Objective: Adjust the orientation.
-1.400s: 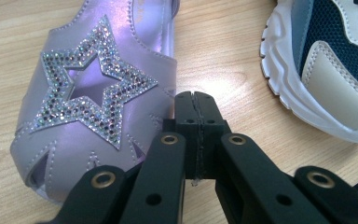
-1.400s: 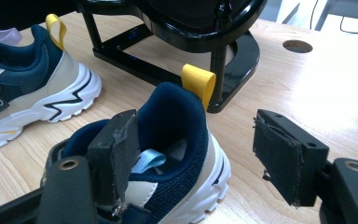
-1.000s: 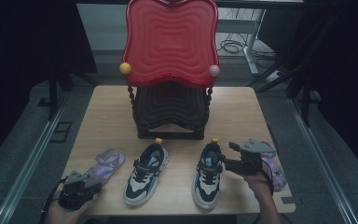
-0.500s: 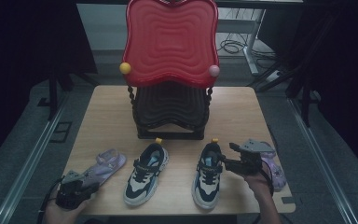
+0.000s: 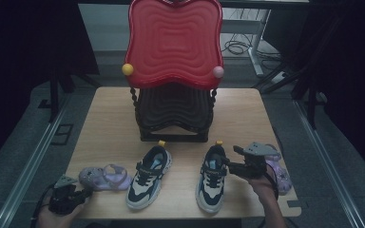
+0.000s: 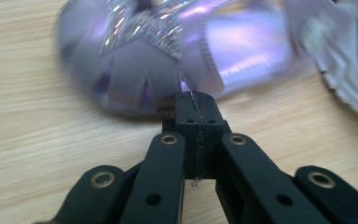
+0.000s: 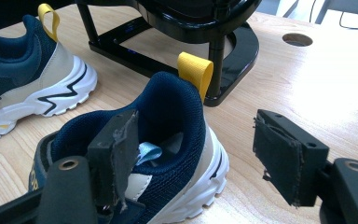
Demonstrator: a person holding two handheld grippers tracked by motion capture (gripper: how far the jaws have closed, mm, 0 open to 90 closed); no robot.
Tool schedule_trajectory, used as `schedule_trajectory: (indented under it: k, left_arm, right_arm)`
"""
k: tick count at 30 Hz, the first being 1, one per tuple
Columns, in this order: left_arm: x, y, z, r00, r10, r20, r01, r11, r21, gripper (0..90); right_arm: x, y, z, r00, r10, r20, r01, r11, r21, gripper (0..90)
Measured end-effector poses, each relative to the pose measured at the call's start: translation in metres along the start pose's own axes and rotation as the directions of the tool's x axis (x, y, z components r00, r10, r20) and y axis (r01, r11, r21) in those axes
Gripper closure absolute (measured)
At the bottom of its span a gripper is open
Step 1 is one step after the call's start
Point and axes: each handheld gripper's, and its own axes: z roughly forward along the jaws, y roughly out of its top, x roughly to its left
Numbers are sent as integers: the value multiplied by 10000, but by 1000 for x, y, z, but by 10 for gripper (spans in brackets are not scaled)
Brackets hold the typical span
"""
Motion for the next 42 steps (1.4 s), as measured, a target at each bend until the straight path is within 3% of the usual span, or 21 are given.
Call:
schedule_trajectory:
  k: [4, 15, 35, 42]
  left_arm:
    - [9, -1, 4, 9994, -298, 157, 297, 9995, 51, 885]
    - [22, 4, 5, 9973, -528, 515, 527, 9986, 40, 897]
    - [39, 25, 13, 9961, -506, 725, 491, 9986, 219, 898]
    - [43, 34, 17, 9961, -332, 816, 315, 9993, 219, 898]
  right_arm:
    - [0, 0, 1, 10000, -5, 19, 4, 10000, 29, 311]
    - [-1, -1, 1, 10000, 0, 62, 0, 10000, 60, 311]
    - [-1, -2, 1, 10000, 27, 93, -28, 9999, 105, 311]
    - [-1, -2, 2, 9999, 77, 101, -78, 9999, 117, 311]
